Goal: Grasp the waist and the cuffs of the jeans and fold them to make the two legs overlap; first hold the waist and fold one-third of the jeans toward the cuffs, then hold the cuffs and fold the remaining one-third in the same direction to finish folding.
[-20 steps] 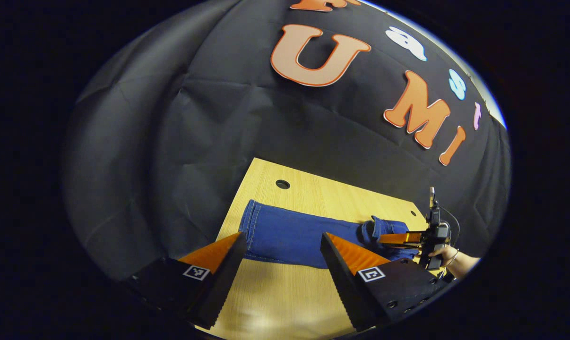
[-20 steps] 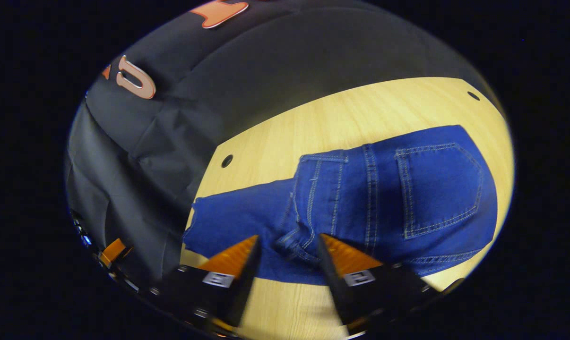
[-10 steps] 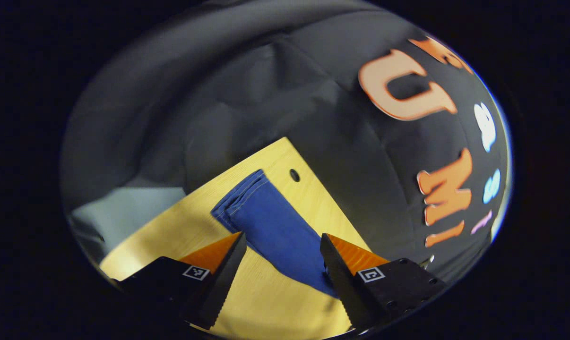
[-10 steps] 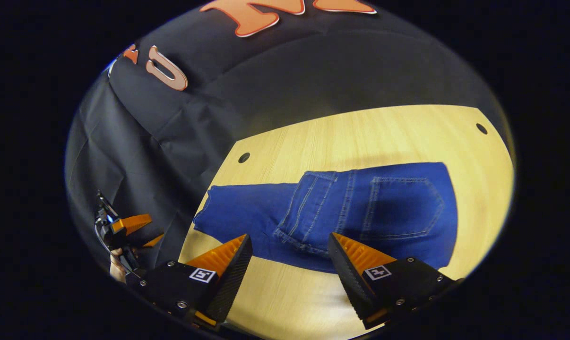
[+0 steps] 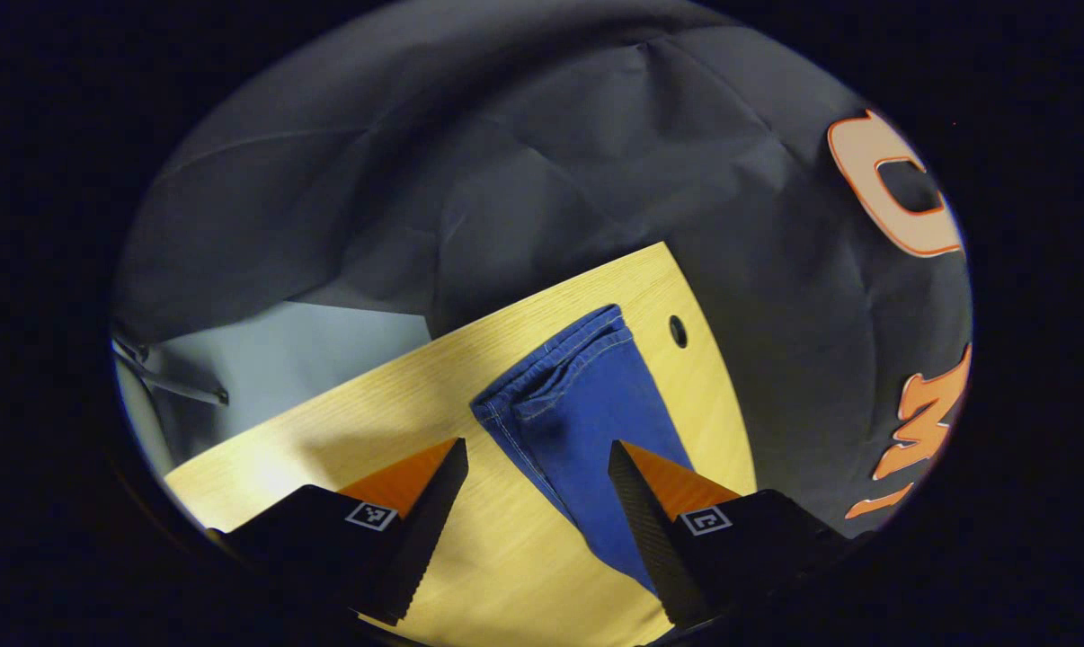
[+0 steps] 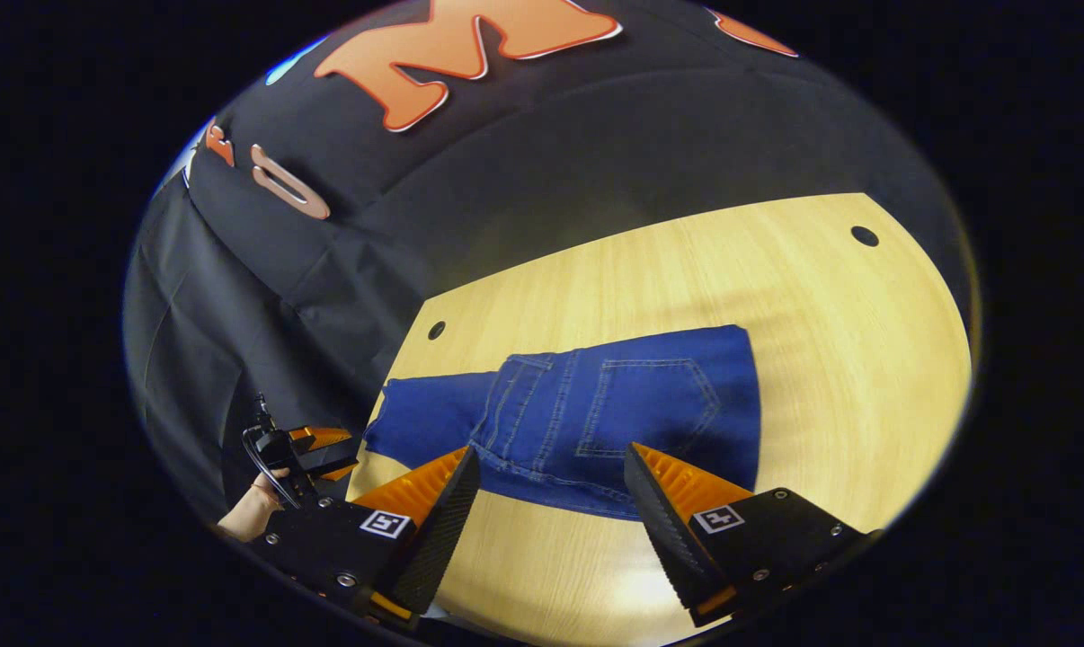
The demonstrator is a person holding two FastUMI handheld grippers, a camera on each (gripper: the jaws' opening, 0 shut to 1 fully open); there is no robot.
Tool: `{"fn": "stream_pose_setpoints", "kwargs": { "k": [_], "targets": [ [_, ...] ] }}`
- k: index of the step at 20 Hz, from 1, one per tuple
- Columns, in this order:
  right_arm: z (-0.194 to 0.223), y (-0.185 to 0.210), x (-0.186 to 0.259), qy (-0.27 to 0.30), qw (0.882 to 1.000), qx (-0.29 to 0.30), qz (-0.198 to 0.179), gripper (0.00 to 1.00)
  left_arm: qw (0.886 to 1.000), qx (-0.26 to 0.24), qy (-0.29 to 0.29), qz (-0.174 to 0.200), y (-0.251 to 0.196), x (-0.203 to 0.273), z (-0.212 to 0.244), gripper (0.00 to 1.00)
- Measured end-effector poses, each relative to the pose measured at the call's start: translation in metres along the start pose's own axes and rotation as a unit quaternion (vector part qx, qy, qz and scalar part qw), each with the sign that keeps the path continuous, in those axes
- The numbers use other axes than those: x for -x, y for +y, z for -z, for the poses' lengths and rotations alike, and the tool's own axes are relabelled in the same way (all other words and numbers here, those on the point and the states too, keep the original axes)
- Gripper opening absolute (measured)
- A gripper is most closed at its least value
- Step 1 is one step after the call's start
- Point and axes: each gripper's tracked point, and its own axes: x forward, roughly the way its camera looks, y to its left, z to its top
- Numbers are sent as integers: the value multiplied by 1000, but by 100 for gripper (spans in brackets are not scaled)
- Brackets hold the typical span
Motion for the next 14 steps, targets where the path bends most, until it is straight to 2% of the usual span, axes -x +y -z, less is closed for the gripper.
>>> {"fn": "stream_pose_setpoints", "kwargs": {
  "k": [2,6,9,10,14],
  "targets": [
    [-2,-9,-1,-2,1000,-16,1,98,1000,-18,1,-24,6,-11,-6,98],
    [-2,-16,-8,0,999,-47,8,98,998,-53,17,-33,-3,-4,-1,97],
    [0,5,-12,3,998,-64,-20,99,998,-41,43,17,-33,-13,19,98],
    [1,9,-13,4,997,-72,-29,99,998,-45,33,15,-38,-16,19,98],
    [-9,17,-8,-1,994,-98,-50,99,998,-28,2,53,-64,-38,12,96]
  ]
}}
